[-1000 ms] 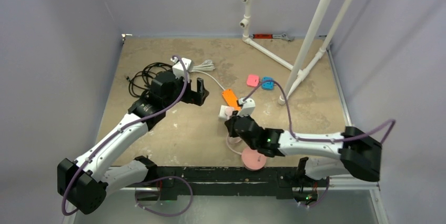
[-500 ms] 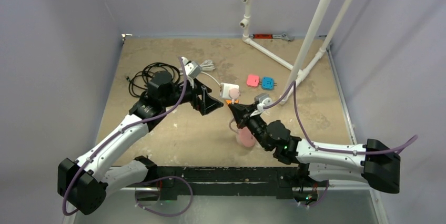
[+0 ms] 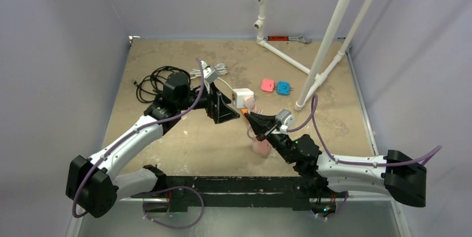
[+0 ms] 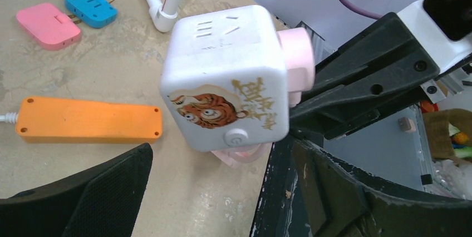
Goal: Pull the plug off the socket
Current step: Remove the plug from the socket.
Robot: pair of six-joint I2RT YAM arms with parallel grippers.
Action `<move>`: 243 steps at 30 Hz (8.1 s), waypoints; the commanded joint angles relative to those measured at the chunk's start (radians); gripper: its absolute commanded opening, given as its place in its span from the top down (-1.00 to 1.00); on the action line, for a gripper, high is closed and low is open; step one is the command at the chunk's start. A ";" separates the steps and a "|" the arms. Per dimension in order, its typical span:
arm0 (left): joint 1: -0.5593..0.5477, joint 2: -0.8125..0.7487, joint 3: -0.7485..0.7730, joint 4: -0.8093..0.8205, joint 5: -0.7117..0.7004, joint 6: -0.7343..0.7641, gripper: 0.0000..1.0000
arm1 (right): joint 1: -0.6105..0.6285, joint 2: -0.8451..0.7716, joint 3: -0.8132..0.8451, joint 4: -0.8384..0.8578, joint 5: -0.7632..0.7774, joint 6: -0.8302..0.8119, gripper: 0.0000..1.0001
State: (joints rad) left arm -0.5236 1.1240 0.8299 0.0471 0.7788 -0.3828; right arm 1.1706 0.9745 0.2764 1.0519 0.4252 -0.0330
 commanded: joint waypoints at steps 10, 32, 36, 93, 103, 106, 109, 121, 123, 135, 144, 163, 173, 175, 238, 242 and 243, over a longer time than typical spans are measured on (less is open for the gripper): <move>0.008 0.032 -0.009 0.111 0.111 -0.058 -0.95 | 0.000 -0.014 0.021 0.120 -0.170 -0.121 1.00; 0.008 0.019 -0.016 0.072 0.015 -0.001 1.00 | -0.001 0.022 0.051 0.073 -0.064 -0.111 1.00; 0.009 -0.016 -0.021 -0.004 -0.163 0.076 1.00 | 0.000 0.034 0.078 0.023 -0.035 -0.048 0.54; 0.009 0.029 0.011 -0.144 -0.371 0.112 1.00 | -0.270 0.316 0.316 -0.393 -0.476 0.231 -0.15; 0.008 0.078 0.006 -0.093 -0.242 0.091 1.00 | -0.266 0.385 0.342 -0.348 -0.476 0.267 0.16; 0.008 0.093 0.008 -0.097 -0.239 0.094 1.00 | -0.264 0.371 0.333 -0.337 -0.430 0.276 0.34; 0.009 0.093 0.009 -0.109 -0.268 0.104 1.00 | -0.262 0.342 0.314 -0.327 -0.381 0.283 0.74; 0.008 0.098 0.020 -0.181 -0.505 0.128 1.00 | -0.261 0.177 0.240 -0.317 -0.353 0.262 1.00; 0.008 0.105 0.026 -0.183 -0.515 0.132 1.00 | -0.261 0.151 0.231 -0.320 -0.340 0.260 1.00; 0.008 0.074 0.011 -0.116 -0.379 0.133 1.00 | -0.261 0.214 0.242 -0.327 -0.308 0.255 1.00; 0.008 0.059 -0.011 -0.012 -0.181 0.113 1.00 | -0.262 0.371 0.313 -0.383 -0.299 0.310 1.00; 0.009 0.046 0.004 -0.113 -0.399 0.164 1.00 | -0.262 0.235 0.260 -0.354 -0.294 0.253 1.00; 0.009 0.070 0.015 -0.166 -0.559 0.195 1.00 | -0.262 0.071 0.198 -0.312 -0.381 0.212 1.00; 0.008 0.071 0.012 -0.166 -0.570 0.201 1.00 | -0.262 0.054 0.196 -0.312 -0.382 0.212 1.00; -0.057 -0.019 0.023 -0.247 -0.842 0.239 1.00 | -0.262 0.098 0.177 -0.300 -0.256 0.240 1.00; -0.055 -0.029 0.015 -0.219 -0.733 0.221 1.00 | -0.262 0.125 0.176 -0.286 -0.247 0.241 1.00; -0.053 -0.034 0.011 -0.209 -0.692 0.215 1.00 | -0.262 0.143 0.178 -0.283 -0.243 0.240 1.00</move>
State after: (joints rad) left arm -0.6357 1.0996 0.8326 -0.1219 0.2352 -0.2417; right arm 0.9340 1.1320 0.4648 0.6956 0.1024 0.2237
